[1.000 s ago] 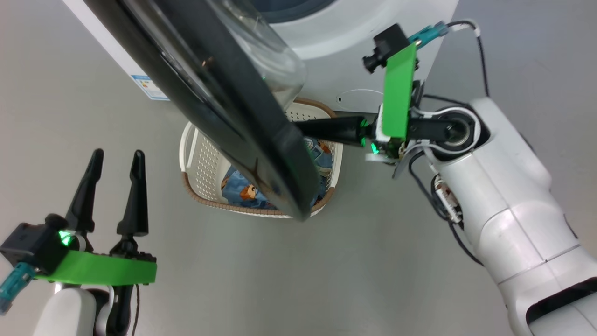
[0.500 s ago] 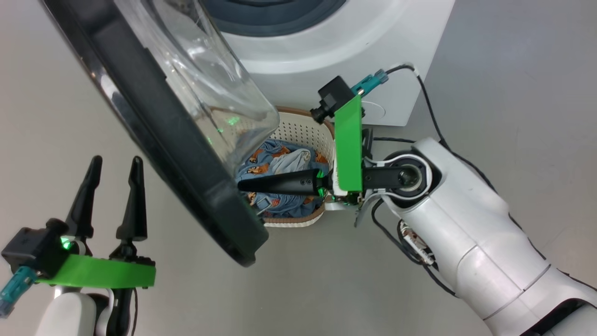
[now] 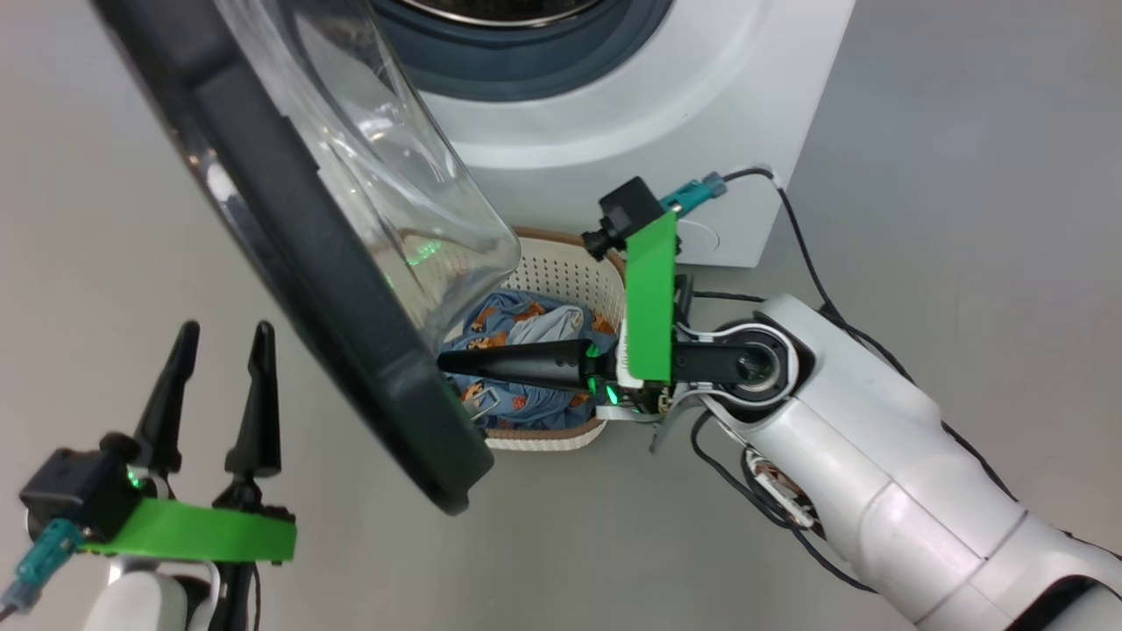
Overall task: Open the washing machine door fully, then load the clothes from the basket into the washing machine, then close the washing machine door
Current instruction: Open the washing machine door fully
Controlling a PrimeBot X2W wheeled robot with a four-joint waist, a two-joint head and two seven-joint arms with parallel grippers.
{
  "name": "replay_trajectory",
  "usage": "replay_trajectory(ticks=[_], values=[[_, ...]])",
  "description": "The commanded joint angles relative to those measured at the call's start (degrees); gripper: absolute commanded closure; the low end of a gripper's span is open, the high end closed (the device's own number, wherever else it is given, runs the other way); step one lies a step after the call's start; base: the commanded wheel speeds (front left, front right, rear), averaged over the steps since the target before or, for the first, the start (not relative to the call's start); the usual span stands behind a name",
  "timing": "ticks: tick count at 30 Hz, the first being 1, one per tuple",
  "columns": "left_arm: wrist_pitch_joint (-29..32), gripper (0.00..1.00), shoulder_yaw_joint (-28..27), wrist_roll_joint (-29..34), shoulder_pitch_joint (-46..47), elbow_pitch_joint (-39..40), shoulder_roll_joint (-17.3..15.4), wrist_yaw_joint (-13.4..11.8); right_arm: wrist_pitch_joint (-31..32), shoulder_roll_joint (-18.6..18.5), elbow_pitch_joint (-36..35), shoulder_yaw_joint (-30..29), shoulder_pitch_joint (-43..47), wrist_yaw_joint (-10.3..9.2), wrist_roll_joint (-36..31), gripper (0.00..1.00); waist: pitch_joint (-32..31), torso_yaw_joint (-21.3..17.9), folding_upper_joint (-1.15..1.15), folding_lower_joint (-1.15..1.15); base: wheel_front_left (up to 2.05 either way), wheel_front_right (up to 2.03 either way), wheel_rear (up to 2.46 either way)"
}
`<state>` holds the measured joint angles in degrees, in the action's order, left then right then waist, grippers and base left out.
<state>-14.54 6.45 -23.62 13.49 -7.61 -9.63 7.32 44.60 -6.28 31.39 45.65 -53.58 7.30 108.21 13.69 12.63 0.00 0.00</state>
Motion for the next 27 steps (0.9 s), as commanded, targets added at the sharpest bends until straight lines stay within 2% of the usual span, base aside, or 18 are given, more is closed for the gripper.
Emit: replay_trajectory(ticks=[1, 15, 27], values=[[-0.5, 0.0, -2.2, 0.7, -0.2, 0.8, -1.5, 0.2, -0.7, 0.9, -1.8, 0.2, 2.0, 0.19, 0.6, 1.0, -0.8, -0.4, 0.0, 0.0, 0.0, 0.0, 0.0], [-0.5, 0.0, -4.0, 2.6, -4.9, 0.3, -1.6, 0.2, -9.6, -8.9, -11.8, 2.2, 10.2, 0.19, 8.8, 1.0, -7.0, -5.6, 0.0, 0.0, 0.0, 0.0, 0.0], [-0.5, 0.0, -6.9, 4.1, -8.4, 0.3, -1.9, 0.2, -21.1, -16.3, -22.1, 3.3, 17.5, 0.19, 13.5, 1.0, -9.9, -9.5, 0.0, 0.0, 0.0, 0.0, 0.0]])
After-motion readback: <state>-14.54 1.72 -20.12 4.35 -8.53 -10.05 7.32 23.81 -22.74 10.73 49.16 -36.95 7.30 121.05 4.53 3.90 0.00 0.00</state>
